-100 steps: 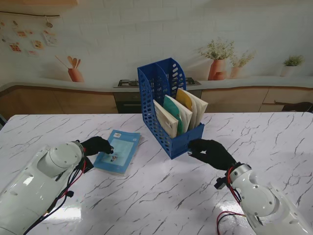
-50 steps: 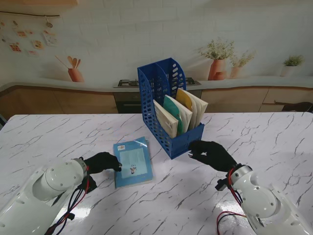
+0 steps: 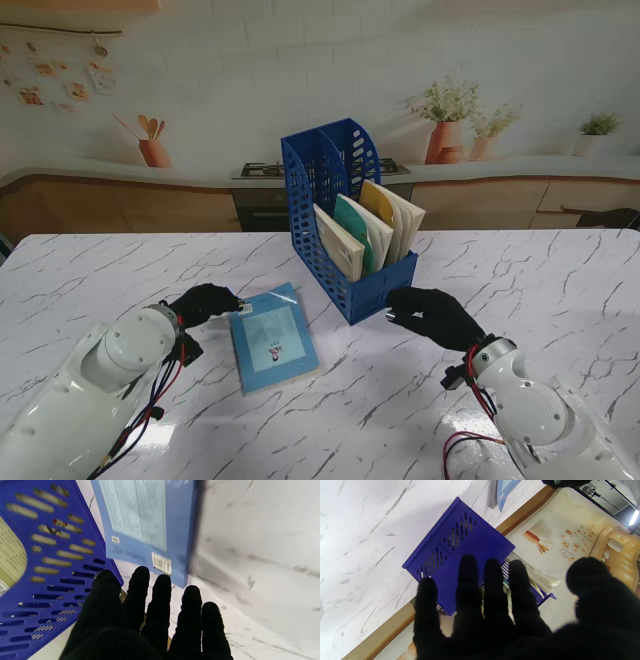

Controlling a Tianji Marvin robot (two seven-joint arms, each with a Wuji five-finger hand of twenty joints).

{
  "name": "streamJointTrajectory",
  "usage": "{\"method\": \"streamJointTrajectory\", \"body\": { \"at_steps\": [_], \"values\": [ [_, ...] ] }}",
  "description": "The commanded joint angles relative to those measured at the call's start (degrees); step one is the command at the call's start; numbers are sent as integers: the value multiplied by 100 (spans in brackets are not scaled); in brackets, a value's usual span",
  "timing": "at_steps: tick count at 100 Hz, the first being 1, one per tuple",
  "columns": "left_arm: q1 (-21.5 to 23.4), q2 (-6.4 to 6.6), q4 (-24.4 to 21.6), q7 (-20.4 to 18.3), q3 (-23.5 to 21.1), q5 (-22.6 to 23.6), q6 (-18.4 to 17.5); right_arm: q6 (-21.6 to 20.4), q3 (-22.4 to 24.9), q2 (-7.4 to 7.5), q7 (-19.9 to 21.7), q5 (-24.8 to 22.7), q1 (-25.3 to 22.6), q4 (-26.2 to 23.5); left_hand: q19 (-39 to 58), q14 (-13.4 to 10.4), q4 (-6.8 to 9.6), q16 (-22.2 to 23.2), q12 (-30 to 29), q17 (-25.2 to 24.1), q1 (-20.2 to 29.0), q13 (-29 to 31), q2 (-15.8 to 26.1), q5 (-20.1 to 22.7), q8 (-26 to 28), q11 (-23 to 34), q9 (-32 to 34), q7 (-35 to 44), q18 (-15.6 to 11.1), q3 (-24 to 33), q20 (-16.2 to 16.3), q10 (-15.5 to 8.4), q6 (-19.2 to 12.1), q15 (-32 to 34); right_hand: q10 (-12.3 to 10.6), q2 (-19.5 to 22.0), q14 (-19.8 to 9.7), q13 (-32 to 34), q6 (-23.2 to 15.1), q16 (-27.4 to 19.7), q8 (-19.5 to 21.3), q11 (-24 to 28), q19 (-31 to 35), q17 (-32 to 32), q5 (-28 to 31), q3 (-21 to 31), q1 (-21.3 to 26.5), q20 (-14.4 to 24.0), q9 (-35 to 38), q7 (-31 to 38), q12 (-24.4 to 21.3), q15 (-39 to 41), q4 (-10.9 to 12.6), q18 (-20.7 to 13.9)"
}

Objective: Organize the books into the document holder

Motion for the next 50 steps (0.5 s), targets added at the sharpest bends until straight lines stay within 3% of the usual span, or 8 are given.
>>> {"method": "streamJointTrajectory", "body": {
  "at_steps": [1,26,50],
  "values": [
    [-375,-88,212,-9,152,-79,-179,21,-7,-23,26,37,-11,27,-254,-161,104,41,48,-82,-98,-122,-41,-150,-9,-69,-204,-106,-141,31,-102,-121,-57,-155,-96,143,-57,140,-48,108,-22,-2,-13,-76,175,-40,25,-45,165,16,-25,76,134,337],
    [-1022,-167,975,60,811,-113,-329,52,-2,-19,76,88,24,56,-583,-154,125,-31,-1,-62,-183,-330,37,-320,3,-140,-455,-295,-153,27,-264,-129,-36,-271,-96,169,-64,120,-37,113,-24,-23,-28,-96,158,-35,35,-53,142,9,-14,55,133,321],
    [-1227,-192,1364,-69,1077,-294,-379,62,8,-18,89,105,6,45,-565,-148,130,-7,8,-44,-189,-290,47,-266,34,-120,-442,-306,-137,32,-252,-73,2,-253,-96,202,-82,101,-24,121,-17,0,-49,-106,148,-80,73,-62,117,14,5,56,132,284]
  ]
}}
